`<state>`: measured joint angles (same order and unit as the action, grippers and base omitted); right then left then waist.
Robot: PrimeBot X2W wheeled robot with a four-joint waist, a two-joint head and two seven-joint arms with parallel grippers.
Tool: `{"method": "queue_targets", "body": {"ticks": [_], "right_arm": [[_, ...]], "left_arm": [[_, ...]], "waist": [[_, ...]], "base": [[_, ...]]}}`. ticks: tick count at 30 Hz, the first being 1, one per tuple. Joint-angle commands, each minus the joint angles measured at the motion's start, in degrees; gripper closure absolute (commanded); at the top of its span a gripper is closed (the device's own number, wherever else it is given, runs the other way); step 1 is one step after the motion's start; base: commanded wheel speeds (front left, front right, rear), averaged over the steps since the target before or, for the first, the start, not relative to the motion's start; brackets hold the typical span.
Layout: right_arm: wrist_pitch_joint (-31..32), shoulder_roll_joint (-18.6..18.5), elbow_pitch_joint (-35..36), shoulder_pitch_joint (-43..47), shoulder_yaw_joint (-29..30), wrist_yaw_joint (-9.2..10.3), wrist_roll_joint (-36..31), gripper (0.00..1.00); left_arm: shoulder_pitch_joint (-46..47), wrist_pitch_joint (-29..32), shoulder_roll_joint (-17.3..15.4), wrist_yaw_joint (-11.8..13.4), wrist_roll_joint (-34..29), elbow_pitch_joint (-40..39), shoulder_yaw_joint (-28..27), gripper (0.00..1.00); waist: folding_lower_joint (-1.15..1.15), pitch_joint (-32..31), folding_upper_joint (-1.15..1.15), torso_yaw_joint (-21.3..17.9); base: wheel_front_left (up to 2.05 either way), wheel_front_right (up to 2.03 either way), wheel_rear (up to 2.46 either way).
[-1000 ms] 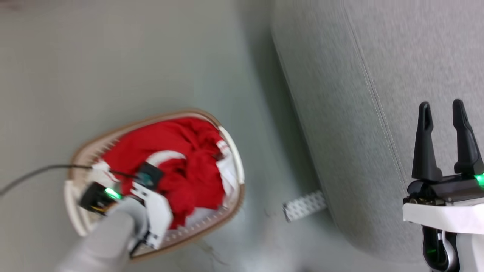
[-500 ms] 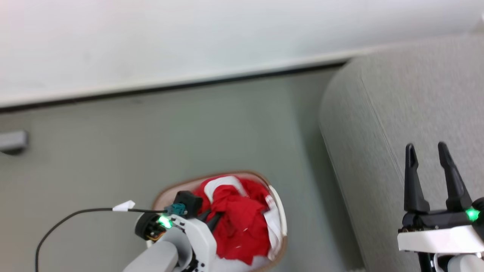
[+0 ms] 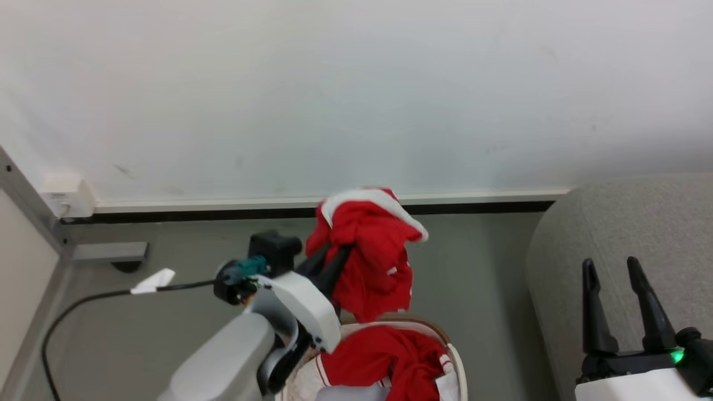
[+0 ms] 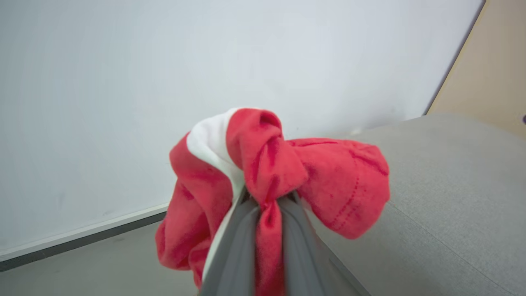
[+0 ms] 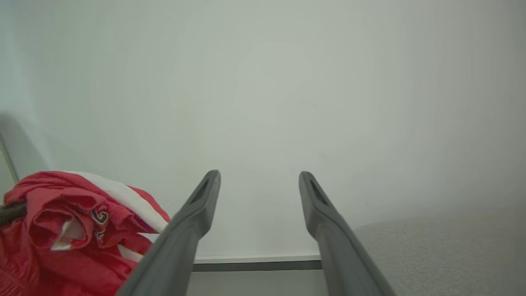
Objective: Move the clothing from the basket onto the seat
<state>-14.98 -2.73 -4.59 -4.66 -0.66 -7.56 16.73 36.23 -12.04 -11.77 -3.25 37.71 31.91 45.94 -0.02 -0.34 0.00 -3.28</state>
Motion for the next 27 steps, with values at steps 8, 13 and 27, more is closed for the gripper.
{"method": "queue_targets", "body": {"ticks": [8,13,27], "right_arm": [[-0.16,-0.15,-0.84,0.92,-5.66,0.14,0.36,0.00],[-0.16,-0.16,-1.07,0.87,-8.68,0.14,0.25,0.00],[-0.16,-0.14,-3.59,-1.04,-15.88,0.14,-4.03,0.00]], "left_arm": [[-0.04,3.59,-3.60,4.22,3.26,-15.06,-4.23,1.00],[-1.24,5.02,-4.98,5.99,4.39,-20.93,-5.34,1.00],[-3.33,6.28,-5.51,7.72,4.91,-25.18,-4.69,1.00]], "waist": [[0.02,-1.30,0.00,2.30],[0.02,-1.26,0.00,2.64],[0.02,-1.14,0.00,3.68]], "base": [[0.00,0.00,0.00],[0.00,0.00,0.00],[0.00,0.00,0.00]]}}
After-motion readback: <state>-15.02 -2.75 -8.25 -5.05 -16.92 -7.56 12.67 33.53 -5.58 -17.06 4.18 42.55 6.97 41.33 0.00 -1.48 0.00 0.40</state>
